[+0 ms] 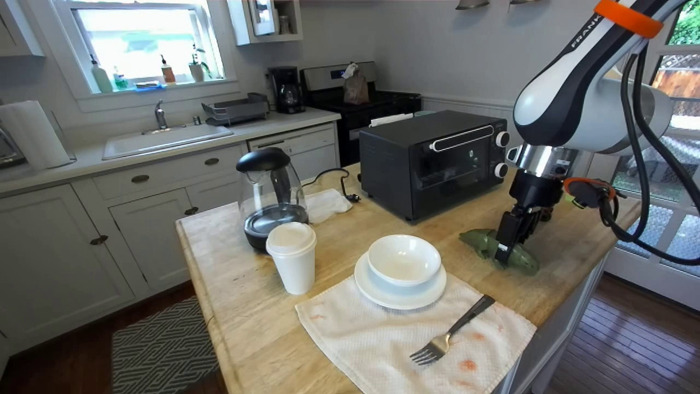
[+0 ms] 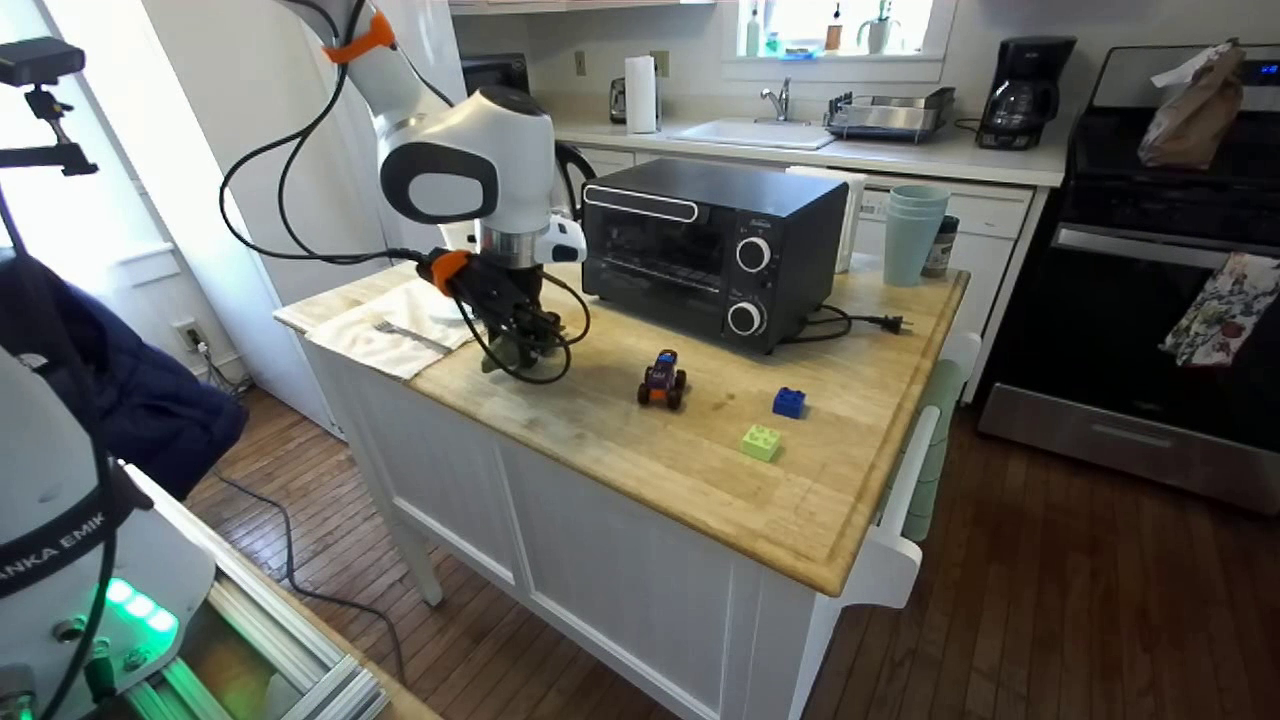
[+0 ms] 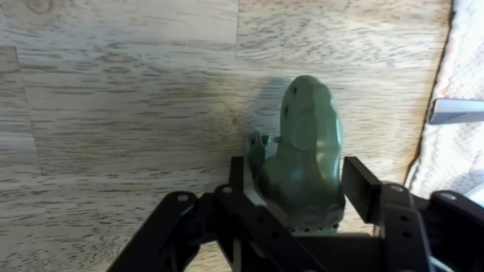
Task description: Put the toy dinosaur in an upright position
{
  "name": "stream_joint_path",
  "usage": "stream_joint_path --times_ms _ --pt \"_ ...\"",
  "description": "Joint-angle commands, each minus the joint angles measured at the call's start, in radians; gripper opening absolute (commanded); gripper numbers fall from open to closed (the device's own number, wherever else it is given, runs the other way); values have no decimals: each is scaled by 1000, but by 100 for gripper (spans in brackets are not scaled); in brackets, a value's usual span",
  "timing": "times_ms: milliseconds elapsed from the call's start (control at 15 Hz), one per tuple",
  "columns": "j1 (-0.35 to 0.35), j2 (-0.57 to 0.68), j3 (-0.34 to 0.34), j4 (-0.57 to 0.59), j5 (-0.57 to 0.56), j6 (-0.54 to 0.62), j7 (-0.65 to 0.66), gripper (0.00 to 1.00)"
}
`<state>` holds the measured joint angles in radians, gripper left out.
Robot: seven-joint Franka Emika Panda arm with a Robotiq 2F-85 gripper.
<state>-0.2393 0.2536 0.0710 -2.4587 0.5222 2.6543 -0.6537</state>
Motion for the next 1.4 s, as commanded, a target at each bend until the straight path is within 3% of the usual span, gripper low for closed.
stream_joint_path --times_ms 0,267,667,933,1333 --pt "34 -39 -18 -26 -74 7 73 98" --pt "85 -77 -45 -42 -235 10 224 100" --pt "185 -138 -148 -51 -602 -33 613 100" --pt "202 -192 -152 -51 -688 -98 740 100" --pt "205 -295 -127 -67 -703 -180 803 100"
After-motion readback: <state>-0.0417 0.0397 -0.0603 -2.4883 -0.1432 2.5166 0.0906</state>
